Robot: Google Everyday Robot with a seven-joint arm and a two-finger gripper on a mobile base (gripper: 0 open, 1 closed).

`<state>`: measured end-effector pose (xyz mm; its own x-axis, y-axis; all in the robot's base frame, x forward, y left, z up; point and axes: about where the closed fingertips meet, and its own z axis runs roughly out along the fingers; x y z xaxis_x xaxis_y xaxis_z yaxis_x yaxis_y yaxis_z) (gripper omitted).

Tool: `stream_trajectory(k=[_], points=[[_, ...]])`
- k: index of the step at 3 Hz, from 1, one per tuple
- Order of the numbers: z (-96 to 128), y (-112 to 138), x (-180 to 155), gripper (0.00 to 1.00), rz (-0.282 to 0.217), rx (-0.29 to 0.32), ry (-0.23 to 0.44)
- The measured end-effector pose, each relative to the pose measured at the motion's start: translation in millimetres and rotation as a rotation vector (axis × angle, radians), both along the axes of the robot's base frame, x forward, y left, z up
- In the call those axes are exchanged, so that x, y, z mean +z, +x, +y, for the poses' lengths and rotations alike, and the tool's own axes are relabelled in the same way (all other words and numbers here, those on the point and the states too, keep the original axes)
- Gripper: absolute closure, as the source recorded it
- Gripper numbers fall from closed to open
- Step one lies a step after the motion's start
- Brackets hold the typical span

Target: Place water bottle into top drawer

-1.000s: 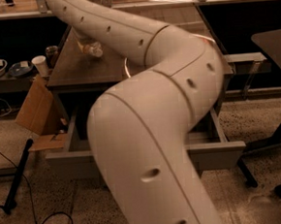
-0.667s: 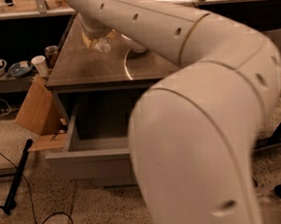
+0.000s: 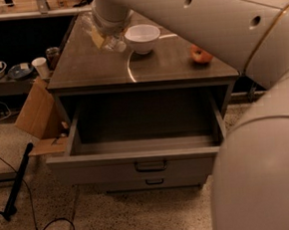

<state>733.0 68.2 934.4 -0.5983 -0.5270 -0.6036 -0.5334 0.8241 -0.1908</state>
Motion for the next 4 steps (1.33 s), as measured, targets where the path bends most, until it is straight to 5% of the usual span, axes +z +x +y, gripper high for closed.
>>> stream_trajectory(k=[2,4], points=[[-35,-62,-2,1.00,0.041,0.156,-0.095],[-75,-115,-25,1.00,0.066,0.240,-0.158]])
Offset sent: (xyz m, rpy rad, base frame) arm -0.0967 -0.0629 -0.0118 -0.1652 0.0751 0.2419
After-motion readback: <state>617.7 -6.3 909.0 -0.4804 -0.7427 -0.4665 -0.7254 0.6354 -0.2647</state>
